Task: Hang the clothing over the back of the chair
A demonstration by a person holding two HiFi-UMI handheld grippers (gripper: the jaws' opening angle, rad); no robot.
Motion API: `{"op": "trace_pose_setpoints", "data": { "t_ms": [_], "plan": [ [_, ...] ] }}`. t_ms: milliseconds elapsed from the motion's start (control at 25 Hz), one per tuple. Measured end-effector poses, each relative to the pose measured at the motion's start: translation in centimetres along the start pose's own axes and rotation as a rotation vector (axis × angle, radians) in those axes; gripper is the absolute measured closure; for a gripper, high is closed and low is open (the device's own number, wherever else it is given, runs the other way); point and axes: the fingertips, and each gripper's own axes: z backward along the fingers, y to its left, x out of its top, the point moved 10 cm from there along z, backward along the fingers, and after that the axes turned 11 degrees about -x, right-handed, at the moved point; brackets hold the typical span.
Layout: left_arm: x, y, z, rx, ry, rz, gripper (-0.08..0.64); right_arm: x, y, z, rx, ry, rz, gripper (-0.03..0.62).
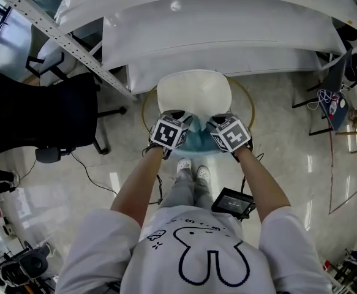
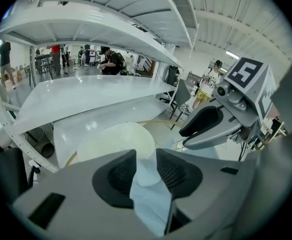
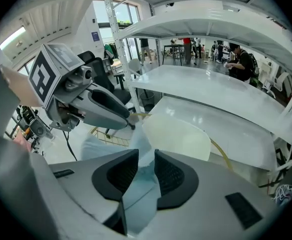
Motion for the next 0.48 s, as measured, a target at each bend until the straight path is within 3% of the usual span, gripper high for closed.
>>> {"op": "trace_pose_setpoints", "data": {
  "t_ms": [240,480],
  "plan": [
    [0.1,-1.6,1.2,0.032,-0.021,-0.011,0.396,-0.1,-0.1,2.3,-0.005,-0.063,-0.011,0.495],
    [0.6,-4.3,2.9,0.089,-0.093,-0.038,0.396,0.0,0.0,5.6,-0.011,-0.166,-0.004,0.492]
  ]
}}
